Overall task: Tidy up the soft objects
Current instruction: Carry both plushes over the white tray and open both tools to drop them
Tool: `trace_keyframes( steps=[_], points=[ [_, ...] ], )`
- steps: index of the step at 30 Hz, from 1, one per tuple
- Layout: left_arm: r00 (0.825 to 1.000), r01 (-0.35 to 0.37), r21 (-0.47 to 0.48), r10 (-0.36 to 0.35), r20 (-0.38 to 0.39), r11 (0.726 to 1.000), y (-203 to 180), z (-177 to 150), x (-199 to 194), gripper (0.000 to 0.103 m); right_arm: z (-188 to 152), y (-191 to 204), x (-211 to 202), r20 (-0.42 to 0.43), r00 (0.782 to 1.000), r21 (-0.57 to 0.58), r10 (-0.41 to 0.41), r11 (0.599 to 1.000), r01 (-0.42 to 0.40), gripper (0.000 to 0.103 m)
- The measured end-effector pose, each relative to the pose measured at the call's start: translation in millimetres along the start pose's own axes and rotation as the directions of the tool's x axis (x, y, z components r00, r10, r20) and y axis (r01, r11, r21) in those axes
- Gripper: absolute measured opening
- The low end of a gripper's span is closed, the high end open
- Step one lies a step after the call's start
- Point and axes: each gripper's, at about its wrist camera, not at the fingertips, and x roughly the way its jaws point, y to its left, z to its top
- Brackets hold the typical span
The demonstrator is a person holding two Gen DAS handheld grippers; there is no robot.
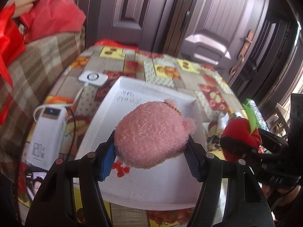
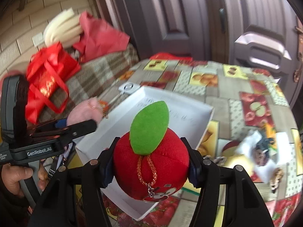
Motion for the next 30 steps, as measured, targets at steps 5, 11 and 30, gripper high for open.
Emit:
trace_keyframes(
  steps=[5,11,30],
  points=[
    [0.999,-0.019,-0.018,0.019,-0.046,1.000,8.9,1.1,27.7,0.065,-0.5,4.0,29.4,-0.046,0.999,-0.003,0.008,1.000,-0.008,0.063],
    [0.992,-0.077,-0.036,0.073,-0.105,0.996,19.5,-2.6,57.9,0.074,-5.5,0.5,54.4,-0.076,0.997,-0.017,-0.005,1.000,0.004,0.068],
    [0.986,-0.160,-0.031,0.158,-0.057,0.987,20.4,-5.2,47.3,0.090,-16.5,1.3,45.6,-0.068,0.995,-0.041,-0.075,0.997,0.073,0.103]
  ],
)
